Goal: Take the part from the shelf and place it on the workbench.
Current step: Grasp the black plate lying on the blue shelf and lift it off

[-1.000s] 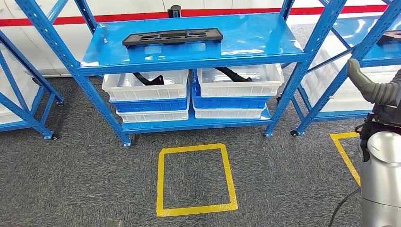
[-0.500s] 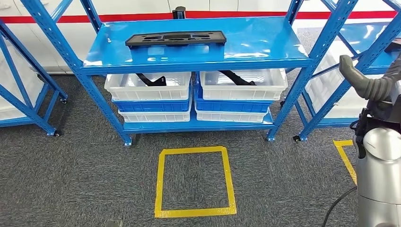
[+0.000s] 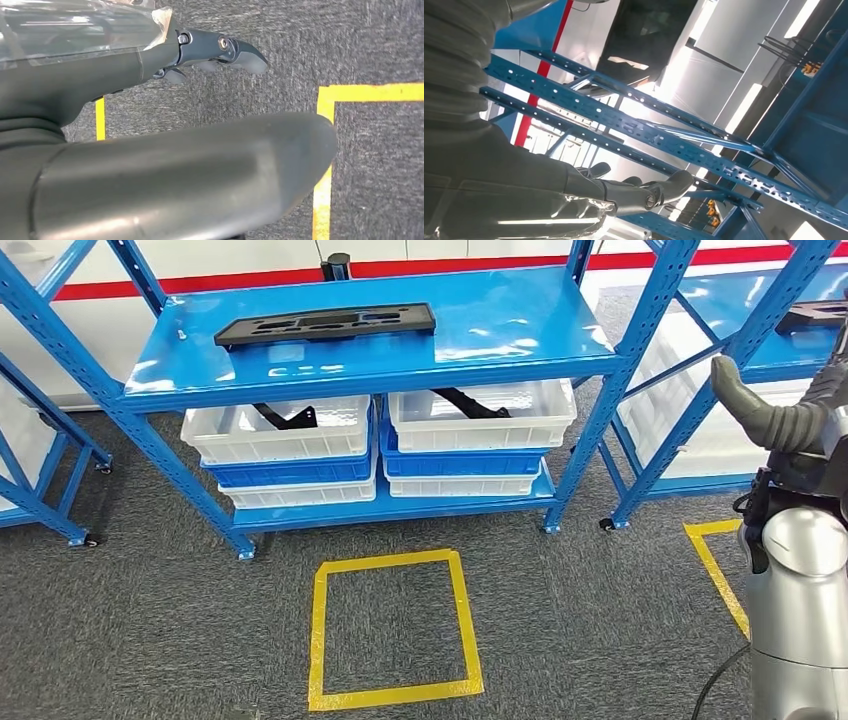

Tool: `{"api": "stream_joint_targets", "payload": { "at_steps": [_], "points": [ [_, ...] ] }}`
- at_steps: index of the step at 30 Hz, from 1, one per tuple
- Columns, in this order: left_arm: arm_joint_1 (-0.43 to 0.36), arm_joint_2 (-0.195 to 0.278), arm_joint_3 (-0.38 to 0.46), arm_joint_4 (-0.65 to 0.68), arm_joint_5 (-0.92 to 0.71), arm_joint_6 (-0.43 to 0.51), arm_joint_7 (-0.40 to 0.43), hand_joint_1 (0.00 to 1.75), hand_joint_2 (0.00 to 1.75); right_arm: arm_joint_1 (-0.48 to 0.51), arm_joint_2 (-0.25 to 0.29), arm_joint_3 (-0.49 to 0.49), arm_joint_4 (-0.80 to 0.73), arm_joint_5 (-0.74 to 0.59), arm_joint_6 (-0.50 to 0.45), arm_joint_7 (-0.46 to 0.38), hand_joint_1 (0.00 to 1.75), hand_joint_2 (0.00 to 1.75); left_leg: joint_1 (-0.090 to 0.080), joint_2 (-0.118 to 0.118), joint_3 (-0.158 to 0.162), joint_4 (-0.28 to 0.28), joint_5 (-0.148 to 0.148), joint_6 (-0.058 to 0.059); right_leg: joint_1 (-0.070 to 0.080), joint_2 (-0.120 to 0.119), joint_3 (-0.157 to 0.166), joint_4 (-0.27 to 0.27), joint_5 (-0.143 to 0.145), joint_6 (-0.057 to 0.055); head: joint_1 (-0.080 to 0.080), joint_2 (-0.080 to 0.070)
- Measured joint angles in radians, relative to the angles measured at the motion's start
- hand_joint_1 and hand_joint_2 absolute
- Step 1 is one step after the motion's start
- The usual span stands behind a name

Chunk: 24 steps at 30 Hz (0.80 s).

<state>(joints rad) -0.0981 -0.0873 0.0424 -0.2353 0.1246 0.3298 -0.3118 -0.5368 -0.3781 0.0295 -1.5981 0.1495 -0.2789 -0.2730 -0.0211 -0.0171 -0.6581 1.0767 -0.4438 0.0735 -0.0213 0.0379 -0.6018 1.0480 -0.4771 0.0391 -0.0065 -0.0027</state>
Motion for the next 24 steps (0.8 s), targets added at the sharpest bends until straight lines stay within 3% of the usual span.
{"api": "stream_joint_targets", "payload": {
  "at_steps": [2, 5, 8, 9, 10, 11, 13, 14, 15, 20, 22, 24],
  "points": [
    [0.000, 0.002, -0.001, 0.000, -0.001, 0.000, 0.000, 0.00, 0.00, 0.004, -0.002, 0.000, 0.002, 0.000, 0.000, 0.000, 0.00, 1.75, -0.007, 0.000, 0.015, -0.031, 0.002, 0.010, 0.001, 0.004, 0.001, -0.004, -0.002, 0.003, -0.002, 0.000],
    [-0.002, 0.001, -0.001, 0.000, -0.001, -0.001, 0.000, 0.00, 0.00, 0.003, -0.009, 0.000, 0.001, 0.000, 0.000, -0.001, 0.00, 1.75, -0.001, 0.008, 0.040, -0.068, 0.012, 0.003, 0.004, -0.006, -0.002, 0.005, -0.013, 0.008, -0.004, 0.000],
    [-0.002, -0.003, -0.002, 0.001, -0.001, -0.002, 0.000, 0.00, 0.00, 0.003, -0.013, 0.001, 0.001, 0.001, 0.000, -0.001, 0.00, 1.75, 0.004, 0.014, 0.060, -0.085, 0.013, 0.001, 0.005, -0.022, -0.081, 0.160, -0.071, 0.006, 0.000, 0.000],
    [-0.002, -0.005, -0.002, 0.001, -0.001, -0.002, 0.000, 0.00, 0.00, 0.005, -0.013, 0.001, 0.001, 0.001, 0.000, -0.001, 0.00, 1.75, 0.005, 0.016, 0.062, -0.085, 0.011, 0.000, 0.003, -0.023, -0.112, 0.213, -0.083, 0.010, 0.000, 0.000],
    [-0.002, -0.006, -0.002, 0.001, -0.001, -0.003, 0.000, 0.00, 0.00, 0.008, -0.013, 0.001, 0.002, 0.001, 0.000, -0.001, 0.00, 1.75, 0.006, 0.017, 0.064, -0.085, 0.008, -0.001, 0.001, -0.024, -0.128, 0.233, -0.081, 0.017, 0.000, 0.000],
    [-0.002, -0.007, -0.002, 0.001, -0.001, -0.003, 0.000, 0.00, 0.00, 0.009, -0.014, 0.001, 0.002, 0.001, 0.000, -0.001, 0.00, 1.75, 0.008, 0.018, 0.067, -0.084, 0.005, -0.004, -0.002, -0.027, -0.127, 0.218, -0.064, 0.029, 0.000, 0.000],
    [-0.001, -0.008, -0.002, 0.001, -0.001, -0.003, 0.000, 0.00, 0.00, 0.009, -0.015, 0.001, 0.002, 0.001, 0.000, -0.001, 0.00, 1.75, 0.013, 0.018, 0.074, -0.077, -0.005, -0.013, -0.010, -0.037, -0.073, 0.093, -0.001, 0.057, 0.000, 0.000],
    [-0.002, -0.008, -0.002, 0.001, -0.001, -0.003, 0.000, 0.00, 0.00, 0.009, -0.015, 0.001, 0.002, 0.001, -0.001, -0.001, 0.00, 1.75, 0.013, 0.018, 0.076, -0.072, -0.012, -0.020, -0.011, -0.042, -0.044, 0.034, 0.021, 0.065, 0.002, 0.000],
    [-0.002, -0.007, -0.002, 0.001, -0.001, -0.003, -0.001, 0.00, 0.00, 0.009, -0.015, 0.001, 0.001, 0.001, -0.001, -0.001, 0.00, 1.75, 0.012, 0.018, 0.076, -0.066, -0.018, -0.026, -0.012, -0.044, -0.024, -0.007, 0.033, 0.065, 0.003, 0.000],
    [-0.001, -0.007, -0.002, 0.001, 0.000, -0.003, -0.001, 0.00, 0.00, 0.014, -0.016, 0.003, -0.001, 0.003, -0.005, -0.001, 0.00, 1.75, 0.012, 0.020, 0.068, -0.046, -0.039, -0.044, -0.014, -0.034, -0.006, -0.025, 0.028, 0.016, 0.002, 0.000],
    [-0.002, -0.007, -0.002, 0.001, 0.000, -0.003, -0.001, 0.00, 0.00, 0.013, -0.015, 0.003, -0.002, 0.004, -0.005, -0.001, 0.00, 1.75, 0.016, 0.019, 0.030, 0.033, -0.077, -0.054, -0.016, -0.032, 0.003, -0.026, 0.022, 0.002, 0.000, 0.000],
    [-0.001, -0.008, -0.002, 0.001, 0.001, -0.003, -0.001, 0.00, 0.00, 0.014, -0.013, 0.003, -0.002, 0.008, -0.005, -0.001, 0.00, 1.75, 0.019, 0.019, -0.043, 0.166, -0.125, -0.061, -0.013, -0.032, 0.010, -0.026, 0.015, -0.009, 0.000, 0.000]
  ]
}}
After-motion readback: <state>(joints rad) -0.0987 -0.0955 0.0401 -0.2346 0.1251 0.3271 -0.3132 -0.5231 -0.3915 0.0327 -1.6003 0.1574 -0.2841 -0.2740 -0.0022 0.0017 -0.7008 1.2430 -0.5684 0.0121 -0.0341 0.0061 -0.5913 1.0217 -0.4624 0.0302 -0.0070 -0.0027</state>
